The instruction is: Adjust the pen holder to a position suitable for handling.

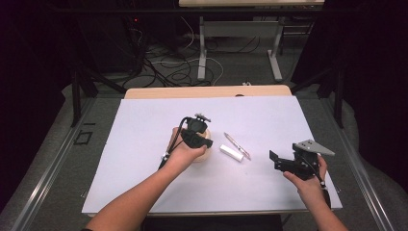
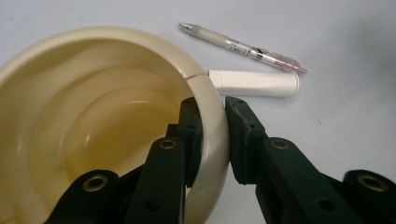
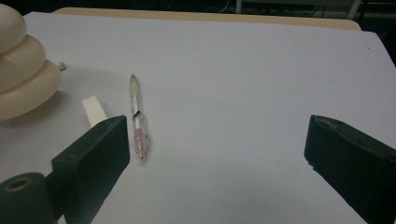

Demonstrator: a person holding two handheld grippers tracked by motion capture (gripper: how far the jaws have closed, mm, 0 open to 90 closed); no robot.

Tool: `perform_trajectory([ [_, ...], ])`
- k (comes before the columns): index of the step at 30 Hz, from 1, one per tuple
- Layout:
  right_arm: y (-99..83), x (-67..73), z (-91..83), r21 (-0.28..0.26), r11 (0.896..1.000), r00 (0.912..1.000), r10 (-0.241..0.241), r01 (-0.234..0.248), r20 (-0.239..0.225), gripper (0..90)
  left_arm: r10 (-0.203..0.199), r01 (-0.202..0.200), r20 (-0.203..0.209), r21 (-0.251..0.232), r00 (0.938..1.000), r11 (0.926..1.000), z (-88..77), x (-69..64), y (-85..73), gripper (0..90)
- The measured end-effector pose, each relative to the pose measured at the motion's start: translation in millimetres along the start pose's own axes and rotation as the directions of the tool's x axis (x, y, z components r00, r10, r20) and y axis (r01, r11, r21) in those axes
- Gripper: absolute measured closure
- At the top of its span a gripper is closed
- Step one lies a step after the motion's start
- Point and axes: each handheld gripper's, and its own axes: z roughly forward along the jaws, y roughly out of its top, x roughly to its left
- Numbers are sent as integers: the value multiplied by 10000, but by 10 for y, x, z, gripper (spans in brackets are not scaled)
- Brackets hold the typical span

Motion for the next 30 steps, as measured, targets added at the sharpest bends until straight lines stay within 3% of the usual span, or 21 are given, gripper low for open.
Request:
perform_trajectory([
  [17, 1, 12, -8, -40, 10000, 10000, -9, 9, -22, 64, -62, 54, 296, 265, 9995, 9996, 38, -181, -152, 779],
  [21, -2, 6, 0, -28, 10000, 10000, -22, 22, -50, 64, -284, 270, 403, 368, 9988, 9990, 56, -219, -173, 779],
  [26, -3, 15, 5, -19, 10000, 10000, 8, -8, -66, 65, -185, 172, 408, 324, 9990, 9993, 90, -249, -191, 778],
  [30, -4, 16, 5, -6, 10000, 10000, 15, -15, -58, 65, -352, 339, 530, 236, 9980, 9991, 108, -244, -200, 773],
])
